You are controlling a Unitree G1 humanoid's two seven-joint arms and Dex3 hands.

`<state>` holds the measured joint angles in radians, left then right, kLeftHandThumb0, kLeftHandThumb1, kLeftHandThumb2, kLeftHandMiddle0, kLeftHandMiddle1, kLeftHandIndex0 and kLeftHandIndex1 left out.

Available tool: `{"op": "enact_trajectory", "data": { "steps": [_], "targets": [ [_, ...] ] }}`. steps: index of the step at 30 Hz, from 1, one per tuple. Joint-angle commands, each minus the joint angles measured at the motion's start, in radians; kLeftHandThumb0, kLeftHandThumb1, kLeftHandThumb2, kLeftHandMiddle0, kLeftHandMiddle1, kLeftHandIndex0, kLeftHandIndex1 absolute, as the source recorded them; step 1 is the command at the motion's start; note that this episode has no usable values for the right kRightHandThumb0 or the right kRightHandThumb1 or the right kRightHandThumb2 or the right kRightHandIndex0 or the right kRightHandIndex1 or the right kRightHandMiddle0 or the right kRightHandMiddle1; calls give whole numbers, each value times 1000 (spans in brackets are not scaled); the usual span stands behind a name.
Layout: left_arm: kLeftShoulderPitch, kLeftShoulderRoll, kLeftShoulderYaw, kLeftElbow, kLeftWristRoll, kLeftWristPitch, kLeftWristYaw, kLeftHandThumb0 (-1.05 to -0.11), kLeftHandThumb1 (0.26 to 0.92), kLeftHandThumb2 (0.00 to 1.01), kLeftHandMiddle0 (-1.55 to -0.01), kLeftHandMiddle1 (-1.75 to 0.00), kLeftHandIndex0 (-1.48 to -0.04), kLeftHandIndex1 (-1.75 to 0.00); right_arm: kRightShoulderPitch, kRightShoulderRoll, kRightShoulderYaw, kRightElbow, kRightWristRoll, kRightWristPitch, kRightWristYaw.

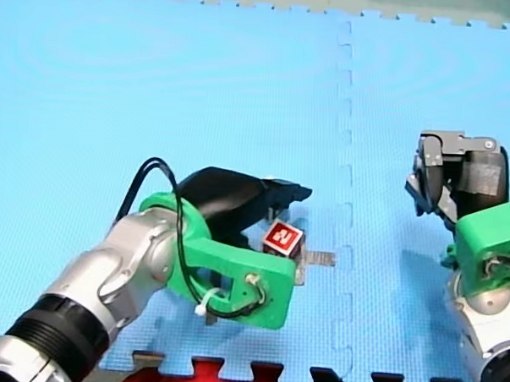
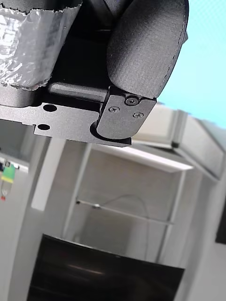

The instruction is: Stack cube left

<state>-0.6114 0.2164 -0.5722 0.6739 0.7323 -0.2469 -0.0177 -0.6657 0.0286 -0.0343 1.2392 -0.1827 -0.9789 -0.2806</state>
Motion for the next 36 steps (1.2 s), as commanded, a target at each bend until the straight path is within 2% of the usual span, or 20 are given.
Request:
{"op": "enact_trajectory", "data": {
  "steps": [1,5,10,13,16,19,22,29,36],
  "targets": [
    [7,19,1,-1,2,-11,6,-1048,902,18,-1041,-1746,-442,-38,3,-7,-3,-1,1,-3,-5],
    [16,57,17,-11,-12,-40,-6,-1048,916,21,-1033,-1746,-454,-37,5,-13,-4,-1,4,-1,-3],
    [15,102,67,-23,-63,-40,-56,-1048,921,34,-1011,-1746,-458,-29,7,-20,-10,1,11,-1,9],
    [29,142,94,-23,-76,-70,-34,-1048,921,43,-973,-1746,-461,-23,9,-21,-16,4,19,-2,20],
    [68,197,139,-124,-109,-72,-74,-1048,921,46,-924,-1746,-465,-18,10,-19,-29,7,43,-7,55],
    [112,237,187,-263,-148,-14,-152,-1048,921,46,-890,-1746,-469,-15,11,-19,-36,9,55,-8,74],
    [134,250,215,-321,-167,28,-189,-1048,921,45,-881,-1746,-469,-12,12,-20,-39,11,58,-6,83],
    [165,257,235,-360,-168,63,-208,-1048,917,33,-875,-1746,-463,-6,15,-21,-43,13,60,-3,94],
    [173,263,235,-385,-151,88,-223,-1048,918,23,-868,-1746,-456,-1,14,-22,-43,15,55,3,90]
  ]
}}
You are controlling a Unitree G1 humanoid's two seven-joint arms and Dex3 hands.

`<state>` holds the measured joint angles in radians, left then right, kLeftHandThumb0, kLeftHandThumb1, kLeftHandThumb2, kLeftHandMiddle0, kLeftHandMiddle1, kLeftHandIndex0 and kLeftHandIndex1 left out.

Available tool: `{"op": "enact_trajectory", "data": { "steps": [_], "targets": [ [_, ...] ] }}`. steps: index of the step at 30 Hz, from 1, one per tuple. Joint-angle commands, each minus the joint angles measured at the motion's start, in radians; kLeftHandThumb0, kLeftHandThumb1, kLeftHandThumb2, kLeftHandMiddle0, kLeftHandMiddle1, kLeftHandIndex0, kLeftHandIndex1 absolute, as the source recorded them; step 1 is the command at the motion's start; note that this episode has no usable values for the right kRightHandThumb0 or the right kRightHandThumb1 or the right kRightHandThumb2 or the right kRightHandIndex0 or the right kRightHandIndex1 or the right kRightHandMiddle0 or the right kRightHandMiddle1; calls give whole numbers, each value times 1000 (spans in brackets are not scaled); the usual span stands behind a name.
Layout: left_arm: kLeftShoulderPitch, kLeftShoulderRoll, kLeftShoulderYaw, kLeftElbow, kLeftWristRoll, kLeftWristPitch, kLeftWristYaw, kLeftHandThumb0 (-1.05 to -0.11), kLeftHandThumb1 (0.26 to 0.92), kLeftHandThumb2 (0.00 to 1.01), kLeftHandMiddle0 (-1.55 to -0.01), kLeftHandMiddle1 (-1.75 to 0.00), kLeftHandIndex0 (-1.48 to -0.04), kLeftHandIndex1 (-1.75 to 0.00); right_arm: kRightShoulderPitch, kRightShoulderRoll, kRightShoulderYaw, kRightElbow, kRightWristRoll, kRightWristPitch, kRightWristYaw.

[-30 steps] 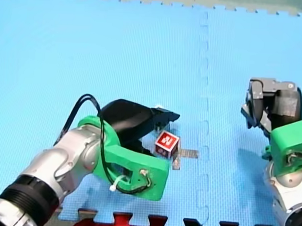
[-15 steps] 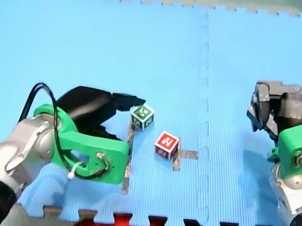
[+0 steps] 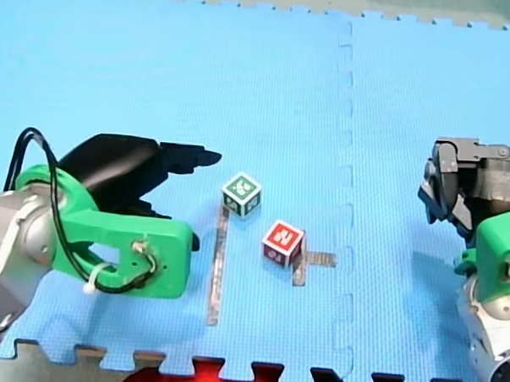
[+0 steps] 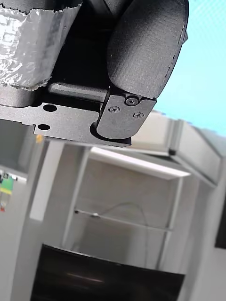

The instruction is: Stack cube left

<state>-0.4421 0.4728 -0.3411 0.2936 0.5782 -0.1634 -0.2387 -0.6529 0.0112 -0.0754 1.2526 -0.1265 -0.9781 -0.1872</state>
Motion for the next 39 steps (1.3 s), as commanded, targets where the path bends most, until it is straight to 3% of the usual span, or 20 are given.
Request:
{"op": "enact_trajectory", "data": {
  "steps": [1,5,8,9,13,15,22,30,39],
  "targets": [
    [4,7,5,-4,4,5,-2,-1048,917,21,-867,-1746,-454,0,2,-4,-1,2,-2,3,-4],
    [-2,-1,3,6,12,8,12,-1048,916,17,-861,-1746,-445,0,2,-3,0,3,-5,5,-8],
    [-41,-29,-10,64,39,17,49,-1048,915,14,-859,-1746,-440,0,0,-4,-1,4,-4,9,-6],
    [-54,-40,-13,88,47,13,72,-1048,901,6,-859,-1746,-499,-28,0,-4,-1,4,-4,10,-6],
    [-145,-88,-20,287,61,-63,218,-1048,881,2,-874,-1746,-720,-73,1,-4,-1,5,-5,12,-8],
    [-180,-104,-22,365,58,-89,250,-1048,876,0,-879,-1746,-735,-66,1,-4,0,5,-7,12,-12],
    [-262,-150,-53,517,92,-126,345,-1048,863,0,-951,-1746,-768,-40,1,-4,1,3,-15,10,-25],
    [-342,-184,-64,669,86,-181,411,-1048,855,0,-983,-1746,-848,-49,6,-7,7,1,-29,7,-46],
    [-402,-189,-87,761,83,-252,411,-1048,844,0,-983,-1746,-796,-7,8,-11,22,1,-53,7,-88]
  ]
}}
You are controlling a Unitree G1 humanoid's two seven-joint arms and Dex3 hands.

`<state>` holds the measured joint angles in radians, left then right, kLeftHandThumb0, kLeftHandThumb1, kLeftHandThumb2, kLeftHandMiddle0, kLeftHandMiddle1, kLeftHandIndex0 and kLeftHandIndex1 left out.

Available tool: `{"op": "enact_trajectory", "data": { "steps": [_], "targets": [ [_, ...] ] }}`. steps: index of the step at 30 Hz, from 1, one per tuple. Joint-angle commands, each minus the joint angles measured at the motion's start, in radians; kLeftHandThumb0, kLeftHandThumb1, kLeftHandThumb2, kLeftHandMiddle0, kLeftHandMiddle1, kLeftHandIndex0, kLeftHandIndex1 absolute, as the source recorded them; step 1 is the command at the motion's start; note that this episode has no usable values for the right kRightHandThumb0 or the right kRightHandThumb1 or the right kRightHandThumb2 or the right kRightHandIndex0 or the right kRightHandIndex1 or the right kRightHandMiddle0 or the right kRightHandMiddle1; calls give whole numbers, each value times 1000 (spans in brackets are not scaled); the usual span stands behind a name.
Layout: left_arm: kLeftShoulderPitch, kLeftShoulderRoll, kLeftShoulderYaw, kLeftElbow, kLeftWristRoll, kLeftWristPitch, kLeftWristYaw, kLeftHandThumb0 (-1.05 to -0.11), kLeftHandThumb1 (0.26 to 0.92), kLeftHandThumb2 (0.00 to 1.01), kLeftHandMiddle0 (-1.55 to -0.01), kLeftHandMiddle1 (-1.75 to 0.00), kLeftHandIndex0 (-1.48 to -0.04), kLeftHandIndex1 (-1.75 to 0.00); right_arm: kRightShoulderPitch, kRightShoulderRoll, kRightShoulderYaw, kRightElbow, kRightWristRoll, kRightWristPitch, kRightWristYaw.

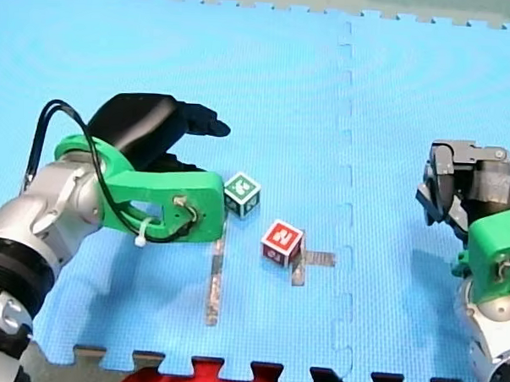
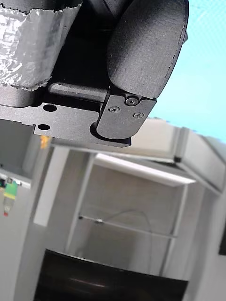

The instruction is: Stack cube left

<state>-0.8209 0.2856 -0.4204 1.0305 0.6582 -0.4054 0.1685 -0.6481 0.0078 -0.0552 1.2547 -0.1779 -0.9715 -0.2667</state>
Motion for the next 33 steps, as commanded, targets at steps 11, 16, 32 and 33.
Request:
{"op": "enact_trajectory", "data": {
  "steps": [11,16,32,33],
  "targets": [
    [-122,-27,-74,136,35,-36,-17,-1048,854,4,-974,-1746,-685,0,4,-11,9,-2,-11,-2,-29],
    [-134,-37,-63,156,0,-74,-65,-1048,862,6,-967,-1746,-690,-4,5,-16,7,-5,-8,-8,-29],
    [-95,-79,-33,254,-56,-192,-31,-1048,864,4,-966,-1746,-686,0,13,-33,19,-20,-35,-15,-71],
    [-95,-80,-30,256,-61,-196,-38,-1048,865,4,-966,-1746,-685,0,13,-35,23,-21,-44,-14,-83]
  ]
}}
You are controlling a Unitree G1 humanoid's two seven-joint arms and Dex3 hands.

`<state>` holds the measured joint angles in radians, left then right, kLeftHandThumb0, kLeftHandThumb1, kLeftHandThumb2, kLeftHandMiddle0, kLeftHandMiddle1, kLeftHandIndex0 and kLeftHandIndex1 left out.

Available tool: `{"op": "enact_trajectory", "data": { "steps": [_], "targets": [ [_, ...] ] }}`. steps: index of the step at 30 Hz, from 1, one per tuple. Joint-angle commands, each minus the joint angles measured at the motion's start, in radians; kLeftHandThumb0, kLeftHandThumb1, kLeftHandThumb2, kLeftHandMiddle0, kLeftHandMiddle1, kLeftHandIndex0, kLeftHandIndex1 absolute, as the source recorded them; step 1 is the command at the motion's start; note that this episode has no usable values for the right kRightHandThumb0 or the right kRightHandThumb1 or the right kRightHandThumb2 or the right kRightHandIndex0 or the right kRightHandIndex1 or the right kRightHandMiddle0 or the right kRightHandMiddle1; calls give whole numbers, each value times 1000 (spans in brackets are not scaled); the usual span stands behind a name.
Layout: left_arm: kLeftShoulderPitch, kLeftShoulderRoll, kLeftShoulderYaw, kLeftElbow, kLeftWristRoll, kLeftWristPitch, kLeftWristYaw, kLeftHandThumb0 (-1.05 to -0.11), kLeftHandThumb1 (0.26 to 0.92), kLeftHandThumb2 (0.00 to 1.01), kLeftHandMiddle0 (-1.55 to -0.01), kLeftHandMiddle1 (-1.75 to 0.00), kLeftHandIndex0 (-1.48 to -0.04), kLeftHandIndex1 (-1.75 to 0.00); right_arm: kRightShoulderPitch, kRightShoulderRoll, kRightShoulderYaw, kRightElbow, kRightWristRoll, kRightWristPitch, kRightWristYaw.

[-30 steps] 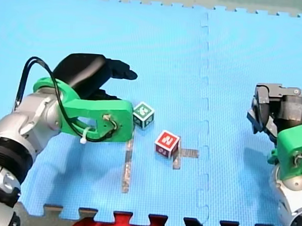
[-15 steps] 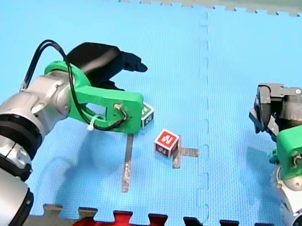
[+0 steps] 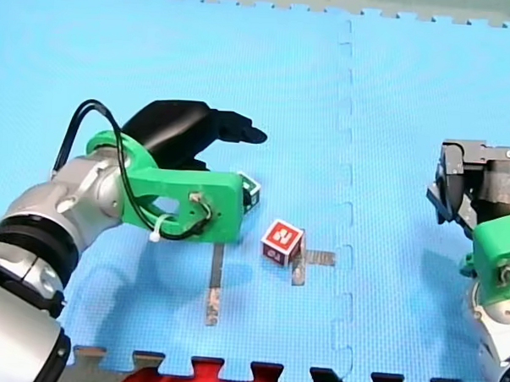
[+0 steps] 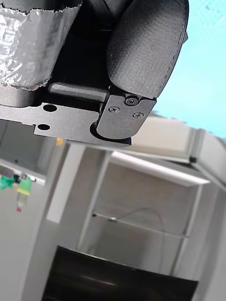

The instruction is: Stack cube left

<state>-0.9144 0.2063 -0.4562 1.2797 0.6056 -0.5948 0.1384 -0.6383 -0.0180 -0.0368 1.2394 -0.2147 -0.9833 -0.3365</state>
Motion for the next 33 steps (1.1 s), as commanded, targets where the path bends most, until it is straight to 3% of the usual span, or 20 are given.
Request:
{"op": "enact_trajectory", "data": {
  "steps": [1,7,17,28,33],
  "targets": [
    [-1,0,9,8,-12,-12,-16,-1048,867,5,-966,-1746,-684,0,3,-12,9,-7,-15,0,-25],
    [-2,6,7,11,-9,-37,-24,-1048,886,11,-967,-1746,-660,0,4,-21,28,-9,-49,4,-81],
    [29,-3,20,19,-21,-56,-13,-1048,906,14,-965,-1746,-688,-12,18,-31,38,-24,-55,-9,-97],
    [30,12,-8,21,25,-73,60,-1048,921,25,-951,-1746,-691,-8,24,-28,37,-26,-40,-25,-80],
    [26,21,-29,29,54,-48,87,-1048,921,43,-954,-1746,-696,-9,27,-21,25,-26,-10,-37,-41]
  ]
}}
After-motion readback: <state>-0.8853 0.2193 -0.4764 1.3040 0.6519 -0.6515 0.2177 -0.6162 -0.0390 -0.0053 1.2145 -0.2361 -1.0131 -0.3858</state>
